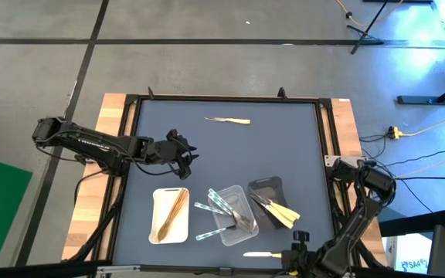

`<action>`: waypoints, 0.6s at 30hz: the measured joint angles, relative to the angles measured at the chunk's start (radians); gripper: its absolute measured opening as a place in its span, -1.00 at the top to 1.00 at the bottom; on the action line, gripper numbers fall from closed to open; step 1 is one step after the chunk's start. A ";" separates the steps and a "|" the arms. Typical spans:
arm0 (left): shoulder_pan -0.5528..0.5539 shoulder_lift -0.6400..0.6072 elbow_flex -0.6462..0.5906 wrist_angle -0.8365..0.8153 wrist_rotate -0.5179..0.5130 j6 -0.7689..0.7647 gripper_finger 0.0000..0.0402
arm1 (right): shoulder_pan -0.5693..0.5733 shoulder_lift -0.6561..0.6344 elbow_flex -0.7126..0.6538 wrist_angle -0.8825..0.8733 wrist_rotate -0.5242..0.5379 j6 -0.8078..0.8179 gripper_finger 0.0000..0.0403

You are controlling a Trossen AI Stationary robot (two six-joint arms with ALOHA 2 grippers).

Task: Sort silverware by color (type)
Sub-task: Put the yellow table knife into the black transparent bin

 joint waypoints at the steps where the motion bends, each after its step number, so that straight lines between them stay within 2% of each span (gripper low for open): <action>1: 0.000 0.000 0.000 0.000 0.000 0.000 0.37 | 0.000 0.006 0.000 -0.005 -0.001 0.000 0.24; 18: 0.000 0.000 0.000 0.000 0.000 0.000 0.37 | 0.000 0.085 0.001 -0.046 -0.015 0.000 0.24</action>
